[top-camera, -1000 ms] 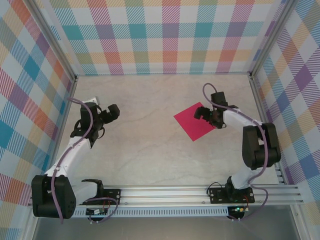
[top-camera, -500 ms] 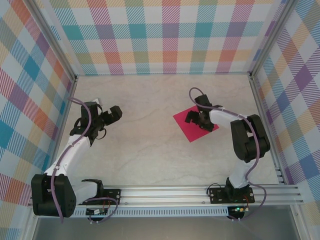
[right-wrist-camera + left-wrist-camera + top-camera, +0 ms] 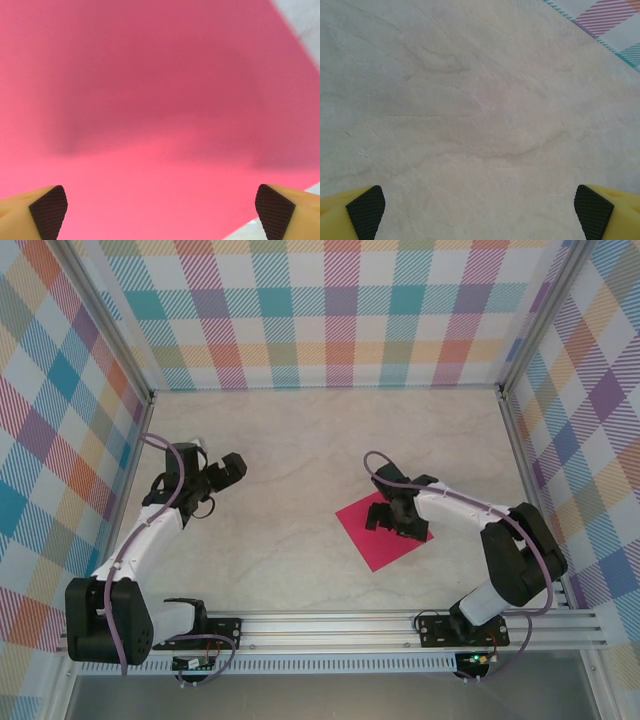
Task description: Fold a paper plane with a square sheet of paper (pick it up from the middle)
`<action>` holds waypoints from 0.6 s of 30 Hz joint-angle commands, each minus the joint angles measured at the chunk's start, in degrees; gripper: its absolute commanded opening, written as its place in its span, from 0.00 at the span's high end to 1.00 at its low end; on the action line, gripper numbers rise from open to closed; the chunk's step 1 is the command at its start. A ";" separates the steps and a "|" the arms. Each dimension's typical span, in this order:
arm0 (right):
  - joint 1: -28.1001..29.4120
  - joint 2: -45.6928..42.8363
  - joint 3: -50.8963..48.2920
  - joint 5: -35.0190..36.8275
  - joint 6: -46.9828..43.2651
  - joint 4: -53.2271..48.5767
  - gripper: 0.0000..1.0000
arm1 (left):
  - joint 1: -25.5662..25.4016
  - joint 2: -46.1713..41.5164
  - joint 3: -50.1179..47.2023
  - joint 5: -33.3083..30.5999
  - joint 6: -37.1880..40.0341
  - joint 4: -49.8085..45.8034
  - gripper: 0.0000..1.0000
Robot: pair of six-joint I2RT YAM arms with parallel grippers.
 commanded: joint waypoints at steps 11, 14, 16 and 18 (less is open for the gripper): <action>-0.52 11.91 11.12 -5.68 -27.76 -5.62 0.00 | -0.87 2.65 3.33 4.50 -1.31 -3.17 0.00; -0.62 13.92 11.88 -5.00 -29.03 -6.60 0.00 | -0.86 2.72 3.42 4.37 -1.05 -3.47 0.00; -0.71 14.69 12.41 -4.34 -29.08 -7.21 0.00 | -0.91 2.56 3.38 4.45 -0.87 -3.46 0.00; -0.71 15.25 12.66 -4.25 -28.92 -7.03 0.00 | -0.91 2.51 3.39 4.54 -0.76 -3.37 0.00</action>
